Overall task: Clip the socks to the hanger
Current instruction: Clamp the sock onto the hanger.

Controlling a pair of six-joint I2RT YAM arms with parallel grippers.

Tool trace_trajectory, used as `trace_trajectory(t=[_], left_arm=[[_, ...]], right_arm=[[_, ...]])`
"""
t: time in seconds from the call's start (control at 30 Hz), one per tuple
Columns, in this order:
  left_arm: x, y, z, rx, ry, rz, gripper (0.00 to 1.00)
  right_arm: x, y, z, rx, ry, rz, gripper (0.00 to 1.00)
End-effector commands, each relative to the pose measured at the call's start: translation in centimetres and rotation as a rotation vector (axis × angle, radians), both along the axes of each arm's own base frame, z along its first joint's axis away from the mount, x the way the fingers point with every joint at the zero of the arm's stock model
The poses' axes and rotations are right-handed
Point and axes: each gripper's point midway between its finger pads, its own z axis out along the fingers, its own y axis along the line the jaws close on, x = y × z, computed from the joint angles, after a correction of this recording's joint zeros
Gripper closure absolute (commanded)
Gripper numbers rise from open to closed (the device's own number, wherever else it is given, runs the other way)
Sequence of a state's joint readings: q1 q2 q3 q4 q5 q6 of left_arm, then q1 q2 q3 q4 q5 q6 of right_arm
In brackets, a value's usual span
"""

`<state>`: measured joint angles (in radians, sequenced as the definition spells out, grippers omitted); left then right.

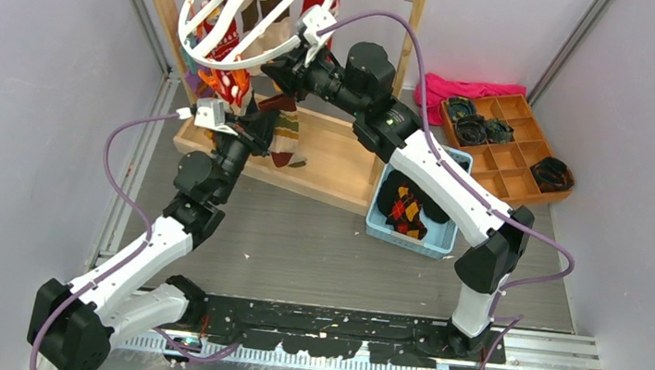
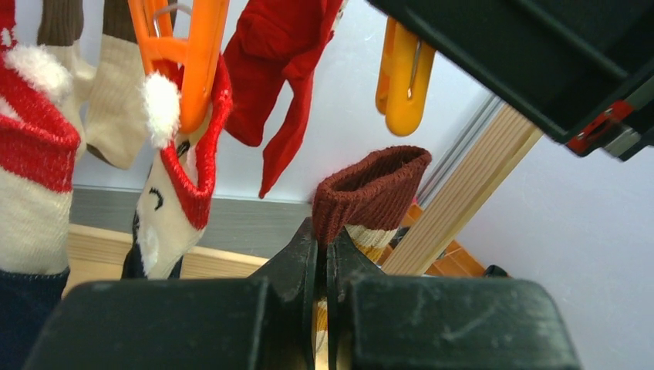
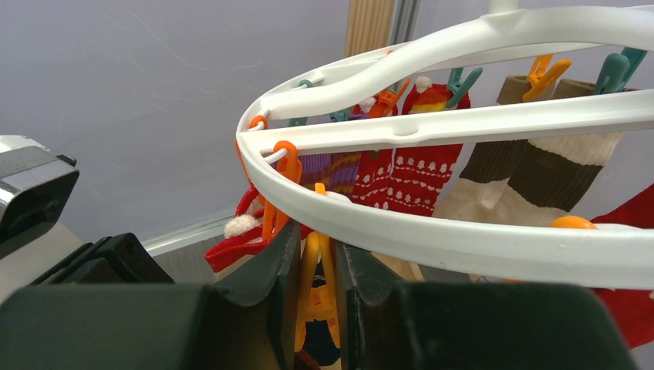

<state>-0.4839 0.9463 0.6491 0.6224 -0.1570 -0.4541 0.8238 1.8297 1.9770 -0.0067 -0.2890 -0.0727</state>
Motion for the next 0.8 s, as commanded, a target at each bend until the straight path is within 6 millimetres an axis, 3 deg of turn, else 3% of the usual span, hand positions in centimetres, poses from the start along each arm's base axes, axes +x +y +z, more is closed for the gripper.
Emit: trace_trajectory(t=[0.0,0.77], left_arm=[[-1.0,0.1,4.6,-0.095,-0.107,-0.037,1.00],[-0.5,-0.1,5.7,-0.157,-0.093,-0.057,1.00]], right_arm=[[-1.8,0.1,2.1,0.019,-0.025,0.048,0.99],[-2.1,0.3,2.0,0.016,-0.019,0.068,0.99]])
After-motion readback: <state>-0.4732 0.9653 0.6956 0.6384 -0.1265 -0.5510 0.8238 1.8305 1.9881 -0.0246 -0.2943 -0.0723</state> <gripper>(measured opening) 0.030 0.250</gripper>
